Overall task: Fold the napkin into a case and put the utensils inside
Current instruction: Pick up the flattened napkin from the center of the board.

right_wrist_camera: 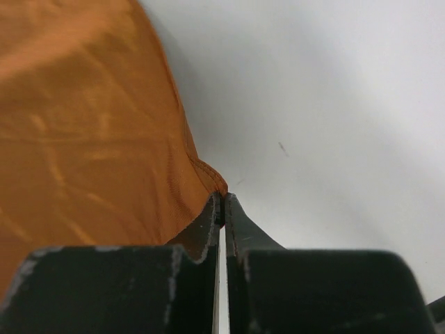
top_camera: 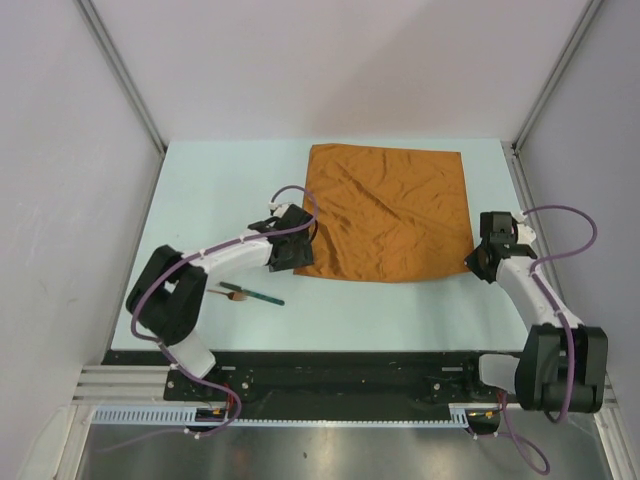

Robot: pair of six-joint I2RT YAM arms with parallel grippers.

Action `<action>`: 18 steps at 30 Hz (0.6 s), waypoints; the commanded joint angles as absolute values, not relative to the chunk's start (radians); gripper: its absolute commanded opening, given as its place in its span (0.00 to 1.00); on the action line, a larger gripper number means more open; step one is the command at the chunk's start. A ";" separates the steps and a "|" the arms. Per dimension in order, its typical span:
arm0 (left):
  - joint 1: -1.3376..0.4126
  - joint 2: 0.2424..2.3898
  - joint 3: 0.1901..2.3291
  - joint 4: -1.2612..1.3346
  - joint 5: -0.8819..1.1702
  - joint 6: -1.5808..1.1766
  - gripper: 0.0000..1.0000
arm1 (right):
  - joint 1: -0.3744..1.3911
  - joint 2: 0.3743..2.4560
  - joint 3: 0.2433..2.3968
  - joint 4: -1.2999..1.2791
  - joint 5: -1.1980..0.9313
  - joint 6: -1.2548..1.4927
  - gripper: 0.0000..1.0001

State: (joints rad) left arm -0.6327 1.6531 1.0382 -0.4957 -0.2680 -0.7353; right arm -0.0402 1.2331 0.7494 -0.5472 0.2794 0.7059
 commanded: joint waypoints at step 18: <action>-0.676 1.827 1.127 -0.609 -0.359 -0.836 0.53 | -0.028 1.032 0.684 -0.531 0.207 0.634 0.00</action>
